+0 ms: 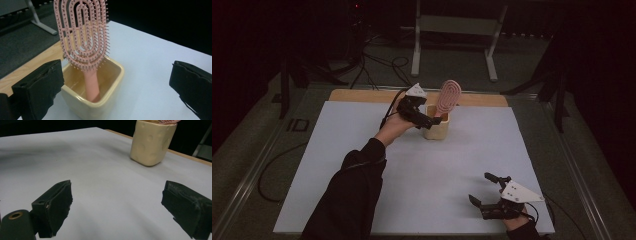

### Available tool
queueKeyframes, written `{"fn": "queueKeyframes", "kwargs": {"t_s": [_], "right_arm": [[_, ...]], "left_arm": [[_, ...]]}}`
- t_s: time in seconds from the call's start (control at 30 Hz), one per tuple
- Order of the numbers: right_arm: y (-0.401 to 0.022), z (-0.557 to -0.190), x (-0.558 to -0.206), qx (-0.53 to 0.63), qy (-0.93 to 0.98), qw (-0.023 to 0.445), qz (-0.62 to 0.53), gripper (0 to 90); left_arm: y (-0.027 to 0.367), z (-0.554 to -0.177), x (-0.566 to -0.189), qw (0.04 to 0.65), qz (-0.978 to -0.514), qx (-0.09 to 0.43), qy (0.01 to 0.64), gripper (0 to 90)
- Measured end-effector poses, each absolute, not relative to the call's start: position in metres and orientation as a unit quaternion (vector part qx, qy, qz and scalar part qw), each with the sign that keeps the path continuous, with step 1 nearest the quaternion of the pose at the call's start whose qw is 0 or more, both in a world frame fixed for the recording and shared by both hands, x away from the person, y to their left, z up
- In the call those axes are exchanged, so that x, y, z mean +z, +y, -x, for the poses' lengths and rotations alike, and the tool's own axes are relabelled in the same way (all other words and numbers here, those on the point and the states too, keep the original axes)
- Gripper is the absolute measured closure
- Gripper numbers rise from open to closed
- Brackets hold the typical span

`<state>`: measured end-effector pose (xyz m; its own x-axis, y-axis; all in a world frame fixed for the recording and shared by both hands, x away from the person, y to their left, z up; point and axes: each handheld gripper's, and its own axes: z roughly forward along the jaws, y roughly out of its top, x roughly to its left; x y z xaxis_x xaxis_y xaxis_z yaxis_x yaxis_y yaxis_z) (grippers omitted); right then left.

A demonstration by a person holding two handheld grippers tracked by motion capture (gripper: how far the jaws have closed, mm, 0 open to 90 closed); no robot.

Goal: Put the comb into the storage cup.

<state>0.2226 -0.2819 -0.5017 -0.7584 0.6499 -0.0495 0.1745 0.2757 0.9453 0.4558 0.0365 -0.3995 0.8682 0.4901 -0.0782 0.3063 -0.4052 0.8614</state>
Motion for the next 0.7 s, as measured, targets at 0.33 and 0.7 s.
{"fn": "queueKeyframes", "kwargs": {"t_s": [0.33, 0.7], "right_arm": [[-0.281, -0.223, -0.502, 0.538, 0.768, 0.223, -0.266, 9.1], [-0.28, -0.223, -0.501, 0.536, 0.77, 0.222, -0.265, 9.1]], "left_arm": [[0.052, -0.447, -0.394, 0.494, -0.837, 0.07, 0.225, 0.0], [0.069, -0.436, -0.398, 0.494, -0.839, 0.059, 0.219, 0.0]]}}
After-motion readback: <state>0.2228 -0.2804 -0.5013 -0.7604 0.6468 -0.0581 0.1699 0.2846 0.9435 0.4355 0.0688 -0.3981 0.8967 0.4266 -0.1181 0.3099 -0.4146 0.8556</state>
